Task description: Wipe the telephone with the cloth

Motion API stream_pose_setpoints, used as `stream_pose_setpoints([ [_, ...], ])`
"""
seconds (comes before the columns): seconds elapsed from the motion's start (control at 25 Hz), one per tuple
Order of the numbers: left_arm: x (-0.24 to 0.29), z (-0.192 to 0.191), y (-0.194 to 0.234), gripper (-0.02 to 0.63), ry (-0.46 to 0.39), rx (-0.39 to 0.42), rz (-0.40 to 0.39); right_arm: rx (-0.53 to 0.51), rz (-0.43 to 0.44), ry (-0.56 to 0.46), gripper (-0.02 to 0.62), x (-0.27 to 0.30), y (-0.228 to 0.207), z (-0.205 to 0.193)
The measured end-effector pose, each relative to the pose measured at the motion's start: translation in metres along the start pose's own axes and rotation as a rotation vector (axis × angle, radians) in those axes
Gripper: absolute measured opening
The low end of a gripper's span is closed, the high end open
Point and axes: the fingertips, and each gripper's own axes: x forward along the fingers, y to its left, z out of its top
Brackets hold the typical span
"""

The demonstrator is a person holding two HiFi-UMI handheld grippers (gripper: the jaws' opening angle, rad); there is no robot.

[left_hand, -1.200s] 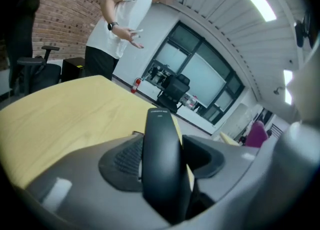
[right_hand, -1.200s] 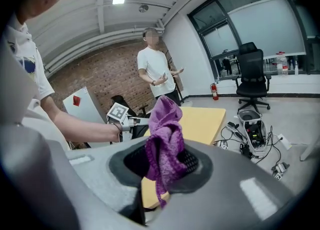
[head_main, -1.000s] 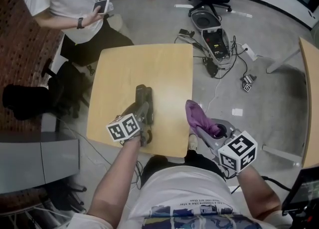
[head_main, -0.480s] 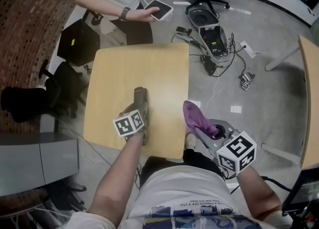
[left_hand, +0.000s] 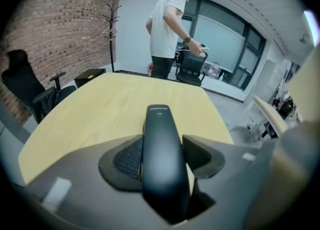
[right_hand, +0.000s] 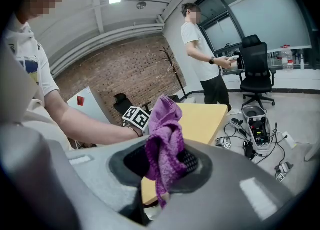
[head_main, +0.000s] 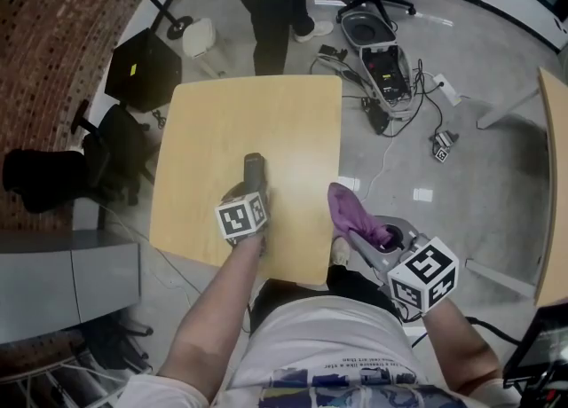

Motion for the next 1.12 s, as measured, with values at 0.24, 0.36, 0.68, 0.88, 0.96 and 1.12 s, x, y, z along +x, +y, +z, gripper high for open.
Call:
stream_pose_setpoints([
  [0.24,0.003,0.0,-0.002,0.265,-0.002,0.043,0.03,0.0,0.016,-0.001,0.086,0.0,-0.003,-0.003],
  [0.36,0.004,-0.005,-0.003,0.28,0.015,0.046,0.033,0.0,0.026,0.002,0.086,0.0,-0.004,-0.003],
  [0.68,-0.004,-0.014,-0.006,0.356,0.015,0.063,0.0,0.002,0.034,0.005,0.086,-0.001,-0.009,-0.005],
  [0.88,-0.034,-0.017,-0.005,0.374,-0.024,0.03,-0.018,-0.019,0.048,0.018,0.086,0.007,-0.007,-0.013],
  [0.96,-0.05,-0.018,-0.005,0.377,-0.042,0.031,-0.023,-0.039,0.051,0.024,0.086,0.011,-0.008,-0.015],
  [1.12,-0.091,-0.014,-0.001,0.377,-0.112,0.03,-0.013,-0.098,0.054,0.043,0.086,0.021,-0.008,-0.01],
])
